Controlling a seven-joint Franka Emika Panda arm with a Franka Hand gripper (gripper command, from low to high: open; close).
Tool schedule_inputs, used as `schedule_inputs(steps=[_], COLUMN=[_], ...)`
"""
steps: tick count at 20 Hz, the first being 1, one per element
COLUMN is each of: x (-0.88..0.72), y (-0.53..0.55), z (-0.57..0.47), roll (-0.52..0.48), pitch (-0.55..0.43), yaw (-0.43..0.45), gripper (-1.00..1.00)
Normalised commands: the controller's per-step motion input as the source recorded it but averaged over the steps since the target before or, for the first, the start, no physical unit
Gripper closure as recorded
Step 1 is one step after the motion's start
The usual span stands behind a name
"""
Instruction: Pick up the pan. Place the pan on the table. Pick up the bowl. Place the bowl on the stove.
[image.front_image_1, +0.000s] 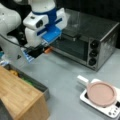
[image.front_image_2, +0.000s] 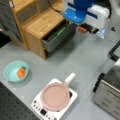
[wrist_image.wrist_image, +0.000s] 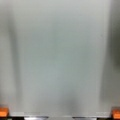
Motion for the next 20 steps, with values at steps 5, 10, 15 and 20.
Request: schedule_inputs(steps=[5, 10, 15, 20], x=[0.04, 0.14, 0.2, 0.24], y=[-0.02, 0.09, 0.19, 0.23], z=[-0.09, -0.18, -0.24, -0.25], roll=[-0.042, -0.047, -0.04, -0.012], pitch=[-0.008, 0.004, -0.003, -0.016], yaw=[0.068, 0.036, -0.035, -0.087], gripper=[-1.0, -1.0, -1.0, -1.0])
